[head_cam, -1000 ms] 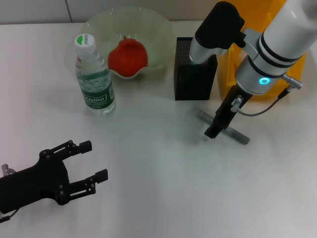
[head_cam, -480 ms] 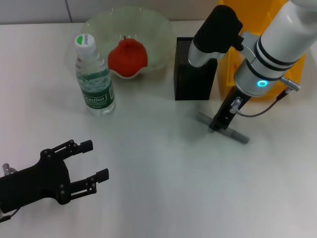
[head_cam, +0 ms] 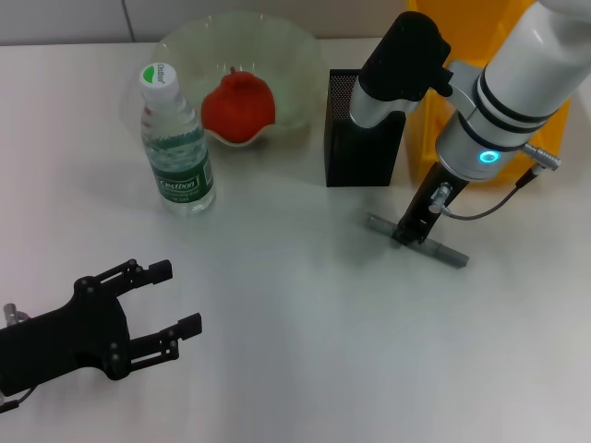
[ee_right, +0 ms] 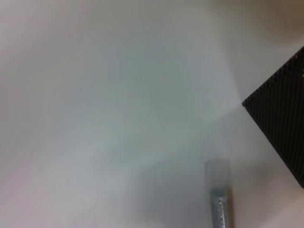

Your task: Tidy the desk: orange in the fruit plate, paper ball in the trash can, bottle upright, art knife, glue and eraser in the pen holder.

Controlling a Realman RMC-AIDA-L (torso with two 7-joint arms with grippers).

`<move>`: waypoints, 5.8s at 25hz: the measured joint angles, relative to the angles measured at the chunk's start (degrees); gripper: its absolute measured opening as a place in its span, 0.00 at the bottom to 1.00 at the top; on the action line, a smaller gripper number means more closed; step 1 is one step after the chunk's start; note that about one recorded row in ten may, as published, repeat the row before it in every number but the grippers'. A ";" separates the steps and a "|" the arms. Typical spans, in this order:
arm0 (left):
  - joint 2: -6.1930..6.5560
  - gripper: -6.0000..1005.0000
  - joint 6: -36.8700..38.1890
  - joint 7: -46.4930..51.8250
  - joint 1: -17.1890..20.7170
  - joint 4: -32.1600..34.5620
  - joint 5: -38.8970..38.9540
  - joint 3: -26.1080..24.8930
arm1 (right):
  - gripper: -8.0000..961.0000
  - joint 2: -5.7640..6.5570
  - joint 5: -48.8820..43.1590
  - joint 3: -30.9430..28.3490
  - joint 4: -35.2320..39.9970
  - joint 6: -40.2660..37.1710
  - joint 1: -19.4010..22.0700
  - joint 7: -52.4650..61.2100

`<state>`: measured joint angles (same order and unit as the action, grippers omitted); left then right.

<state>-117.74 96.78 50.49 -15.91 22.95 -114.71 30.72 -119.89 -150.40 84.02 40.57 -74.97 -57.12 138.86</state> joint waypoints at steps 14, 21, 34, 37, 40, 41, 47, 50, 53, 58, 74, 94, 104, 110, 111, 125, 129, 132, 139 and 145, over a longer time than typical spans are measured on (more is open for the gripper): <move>0.24 0.81 0.44 0.00 0.03 0.02 0.31 -0.36 | 0.14 0.35 10.29 -0.35 13.74 -2.23 9.39 -6.67; 0.24 0.81 0.53 0.24 0.00 0.25 0.40 -0.38 | 0.14 0.54 25.28 -3.29 17.02 -0.47 17.82 -21.53; 0.08 0.81 0.51 0.25 -0.43 -0.05 0.47 -0.51 | 0.13 0.53 51.63 -12.48 2.58 1.22 22.83 -50.60; 0.01 0.81 0.51 0.18 -0.47 -0.08 0.47 -0.53 | 0.13 0.53 56.15 -14.30 -1.70 0.93 22.91 -56.49; -0.10 0.81 0.51 0.19 -0.52 -0.10 0.46 -0.58 | 0.13 0.53 60.80 -15.27 -5.94 0.18 23.03 -61.89; -0.10 0.81 0.51 0.19 -0.52 -0.10 0.46 -0.58 | 0.13 0.56 63.02 -15.89 -8.20 -1.43 23.36 -65.43; -0.12 0.81 0.55 0.37 -0.52 -0.10 0.46 -0.58 | 0.13 0.55 66.64 -16.51 -11.70 -3.32 24.48 -70.21; -0.12 0.81 0.67 0.38 -0.51 -0.10 0.47 -0.58 | 0.13 0.50 67.24 -17.13 -12.39 -3.76 24.92 -70.41; -0.12 0.81 0.71 0.39 -0.52 -0.10 0.49 -0.57 | 0.13 0.51 67.49 -17.71 -12.96 -4.05 25.00 -68.11; -0.12 0.81 0.95 0.35 -0.53 -0.10 0.54 -0.55 | 0.13 0.84 67.74 -17.85 -13.96 -4.47 24.29 -52.56; -0.12 0.81 1.66 0.13 -0.53 -0.10 0.54 -0.51 | 0.13 2.73 68.77 -22.50 -18.10 -8.41 23.34 -29.38; -0.12 0.81 2.11 -0.10 0.02 -0.10 0.58 -1.00 | 0.13 4.58 68.87 -31.94 -17.86 6.76 18.49 -28.25; -0.11 0.81 2.11 -0.01 -0.08 -0.10 0.64 -1.77 | 0.13 4.58 68.93 -32.62 -17.68 10.00 17.41 -30.76; -0.11 0.81 2.11 -0.05 -0.02 -0.10 0.64 -1.86 | 0.13 1.81 68.94 -32.61 -17.08 11.92 17.11 -49.24; -0.12 0.81 2.11 -0.04 -0.01 -0.10 0.64 -1.90 | 0.13 0.95 68.98 -32.61 -17.08 11.79 17.11 -57.17; -0.11 0.81 2.16 0.29 0.01 -0.16 0.63 -1.89 | 0.13 0.29 74.72 -32.39 -23.20 8.67 17.90 -90.93; -0.11 0.81 2.23 0.35 0.01 -0.18 0.63 -1.89 | 0.13 0.27 74.95 -32.25 -23.89 8.65 18.03 -94.47; -0.11 0.81 2.25 0.37 0.01 -0.19 0.62 -1.89 | 0.13 0.26 74.98 -32.41 -24.12 8.63 18.24 -95.77; -0.11 0.81 2.28 0.40 0.01 -0.19 0.62 -1.95 | 0.13 0.26 75.00 -31.97 -24.10 8.61 18.42 -96.11; -0.11 0.81 2.26 0.34 0.01 -0.37 0.63 -2.07 | 0.20 0.26 75.07 -32.44 -24.14 8.60 18.71 -98.10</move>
<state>-117.85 99.04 50.82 -15.91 22.58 -114.08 28.65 -119.62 -75.33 51.59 16.43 -66.36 -38.41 40.77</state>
